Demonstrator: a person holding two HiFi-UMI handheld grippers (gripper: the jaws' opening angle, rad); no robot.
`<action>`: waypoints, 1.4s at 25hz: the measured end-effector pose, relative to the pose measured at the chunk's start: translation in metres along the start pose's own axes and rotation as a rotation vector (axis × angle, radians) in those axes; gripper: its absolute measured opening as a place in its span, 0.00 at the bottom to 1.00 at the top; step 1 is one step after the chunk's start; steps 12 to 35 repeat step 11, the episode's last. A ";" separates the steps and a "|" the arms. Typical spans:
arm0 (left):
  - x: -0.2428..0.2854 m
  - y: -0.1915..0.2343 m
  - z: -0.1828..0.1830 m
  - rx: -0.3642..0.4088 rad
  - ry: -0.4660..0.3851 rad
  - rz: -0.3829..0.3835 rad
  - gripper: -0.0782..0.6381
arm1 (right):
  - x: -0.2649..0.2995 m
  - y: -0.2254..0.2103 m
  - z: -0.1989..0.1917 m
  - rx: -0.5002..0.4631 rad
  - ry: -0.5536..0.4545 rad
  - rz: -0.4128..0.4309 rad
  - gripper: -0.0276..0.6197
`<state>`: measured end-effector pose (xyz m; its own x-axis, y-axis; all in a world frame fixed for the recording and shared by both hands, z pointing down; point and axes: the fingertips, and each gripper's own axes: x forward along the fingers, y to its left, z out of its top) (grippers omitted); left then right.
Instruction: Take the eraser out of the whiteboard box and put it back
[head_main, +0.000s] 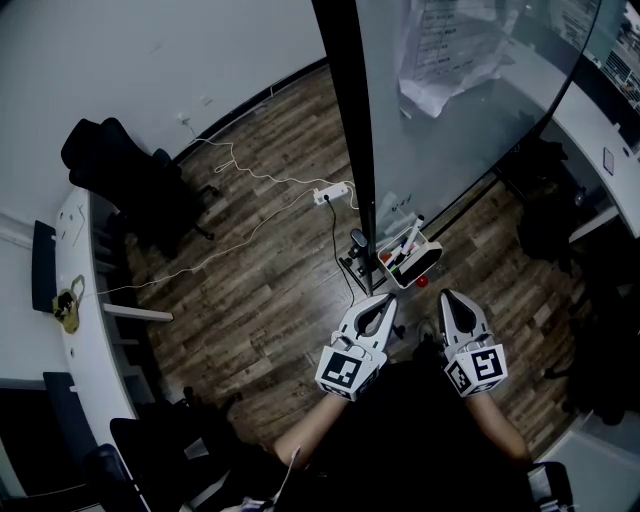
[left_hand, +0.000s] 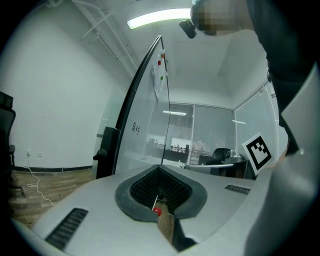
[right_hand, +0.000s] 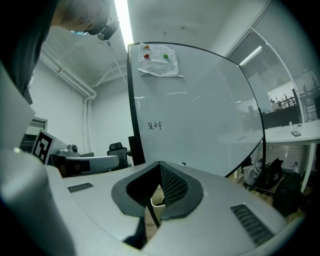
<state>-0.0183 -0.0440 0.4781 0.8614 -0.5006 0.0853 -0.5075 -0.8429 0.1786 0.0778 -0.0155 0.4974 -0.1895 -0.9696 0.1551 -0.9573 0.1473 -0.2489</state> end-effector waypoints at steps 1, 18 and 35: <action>0.000 0.000 0.000 -0.001 0.000 -0.001 0.12 | 0.000 0.000 0.000 -0.002 -0.001 0.003 0.06; -0.001 -0.001 0.001 -0.006 -0.004 0.002 0.12 | -0.001 0.000 -0.001 -0.008 -0.007 0.015 0.06; -0.001 -0.001 0.001 -0.006 -0.004 0.002 0.12 | -0.001 0.000 -0.001 -0.008 -0.007 0.015 0.06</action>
